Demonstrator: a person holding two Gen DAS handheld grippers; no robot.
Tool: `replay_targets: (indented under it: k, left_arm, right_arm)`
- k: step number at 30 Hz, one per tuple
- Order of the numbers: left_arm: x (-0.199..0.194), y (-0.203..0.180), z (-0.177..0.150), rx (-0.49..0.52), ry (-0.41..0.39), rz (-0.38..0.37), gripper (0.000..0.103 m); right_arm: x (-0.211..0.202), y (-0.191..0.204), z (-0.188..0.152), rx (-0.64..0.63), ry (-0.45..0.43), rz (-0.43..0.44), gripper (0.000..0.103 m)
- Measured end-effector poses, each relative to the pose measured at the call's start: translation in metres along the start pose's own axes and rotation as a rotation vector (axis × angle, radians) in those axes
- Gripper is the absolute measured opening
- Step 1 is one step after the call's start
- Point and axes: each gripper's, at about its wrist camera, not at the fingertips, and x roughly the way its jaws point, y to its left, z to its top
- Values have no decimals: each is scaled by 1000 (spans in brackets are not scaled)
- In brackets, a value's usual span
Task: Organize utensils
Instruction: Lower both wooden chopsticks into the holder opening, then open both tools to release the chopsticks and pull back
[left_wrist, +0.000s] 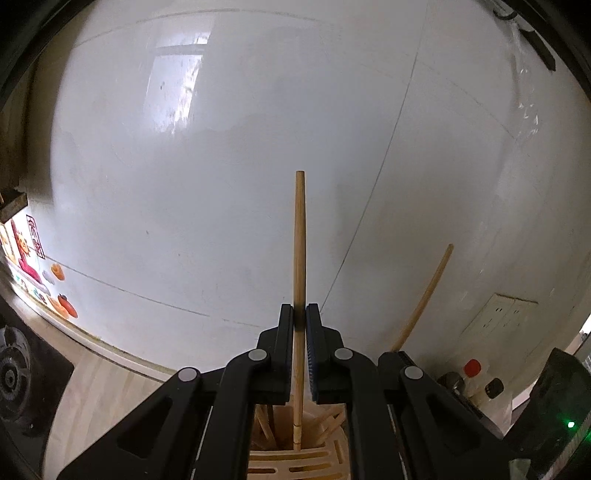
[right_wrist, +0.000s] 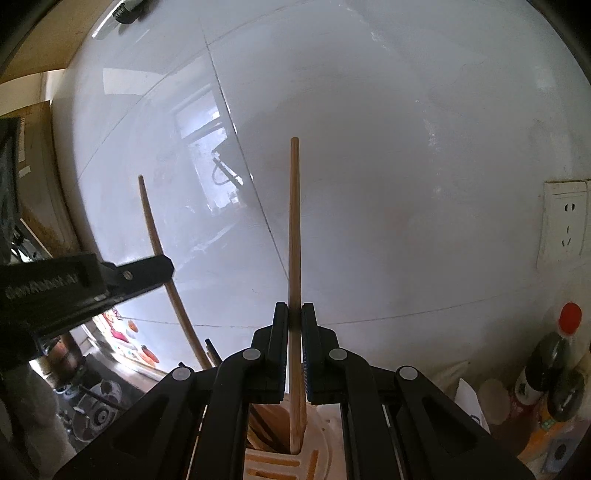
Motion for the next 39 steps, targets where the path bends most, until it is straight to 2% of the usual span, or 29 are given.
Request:
replay_targets:
  k: [14,20,23,25,26,27,28,29,30,35,37,39]
  left_arm:
    - [9,5,-4,8,21,-1,4]
    - [8,7,-9,5,81,2,5]
    - [2,6,-8,-2,112,5,8]
    - [-3,6,-4,-3,142,12,18]
    - [-8,6,-3,-7,144,16,36]
    - [-14,7,-1,-15,139,19,60]
    - [-23,10,0,-29,122,22,69]
    - [-30,11,0,-35,104,26,81]
    - [-38,13,0,-33,90,40,87]
    - [-65,17,-14,6,89,182,103]
    - [-73,22,-27,22,96,250,103]
    - [-78,27,-43,26,109,301,103]
  right_arm:
    - [-6,-6,-3,-12,53,29,7]
    - [-1,-4,-5,-28,93,26,7]
    - [7,-2,-6,-34,150,46,8]
    - [10,-2,-5,-37,185,48,8]
    - [9,-2,-4,-37,190,43,12]
    - [9,-2,-3,-34,193,40,23]
    - [7,-3,-3,-28,192,40,30]
    - [4,-4,-1,-18,188,37,41]
    - [0,-5,0,-13,185,37,47]
    - [-21,-9,3,-14,189,-33,55]
    - [-31,-8,0,-16,202,-73,64]
    - [-39,-6,-6,-36,224,-140,82]
